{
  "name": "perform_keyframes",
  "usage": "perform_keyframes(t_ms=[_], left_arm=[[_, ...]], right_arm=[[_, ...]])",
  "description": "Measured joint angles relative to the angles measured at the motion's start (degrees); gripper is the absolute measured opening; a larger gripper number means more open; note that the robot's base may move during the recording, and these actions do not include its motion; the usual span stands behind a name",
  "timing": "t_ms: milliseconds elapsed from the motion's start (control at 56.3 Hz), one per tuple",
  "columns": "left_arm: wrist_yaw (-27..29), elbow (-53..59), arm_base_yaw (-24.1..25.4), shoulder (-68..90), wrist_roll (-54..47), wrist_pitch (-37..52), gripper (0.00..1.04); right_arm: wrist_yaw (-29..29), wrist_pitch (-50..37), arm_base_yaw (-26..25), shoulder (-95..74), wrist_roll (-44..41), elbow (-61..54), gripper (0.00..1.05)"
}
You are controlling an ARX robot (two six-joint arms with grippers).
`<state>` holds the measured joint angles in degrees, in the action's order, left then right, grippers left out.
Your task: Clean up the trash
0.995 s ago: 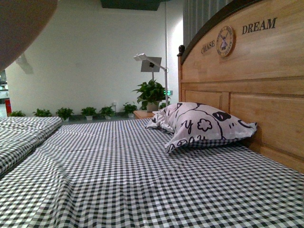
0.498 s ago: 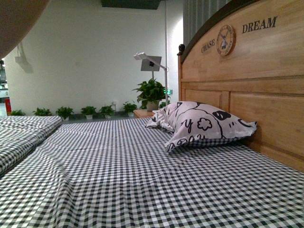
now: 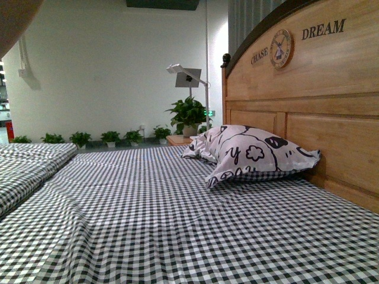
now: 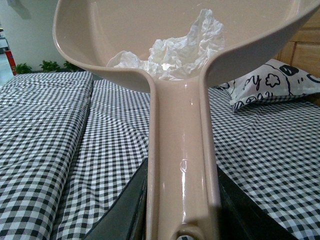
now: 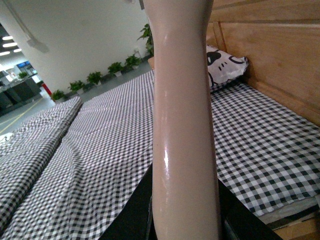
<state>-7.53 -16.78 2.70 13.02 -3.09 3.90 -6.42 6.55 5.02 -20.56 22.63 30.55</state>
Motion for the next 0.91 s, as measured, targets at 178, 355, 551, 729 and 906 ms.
perform_keyframes(t_ms=[178,355,551,729,906], left_arm=[[0.00,0.00,0.00,0.00,0.00,0.00,0.28],[0.00,0.00,0.02,0.00,0.00,0.00,0.28],[0.00,0.00,0.02,0.00,0.00,0.00,0.28],[0.00,0.02,0.02,0.00,0.00,0.00,0.28],[0.00,0.00,0.02,0.00,0.00,0.00,0.28]], right_arm=[[0.00,0.00,0.00,0.00,0.00,0.00,0.19],[0.00,0.00,0.00,0.00,0.00,0.00,0.19],[0.00,0.00,0.00,0.00,0.00,0.00,0.19],[0.00,0.00,0.00,0.00,0.00,0.00,0.19],[0.00,0.00,0.00,0.00,0.00,0.00,0.19]])
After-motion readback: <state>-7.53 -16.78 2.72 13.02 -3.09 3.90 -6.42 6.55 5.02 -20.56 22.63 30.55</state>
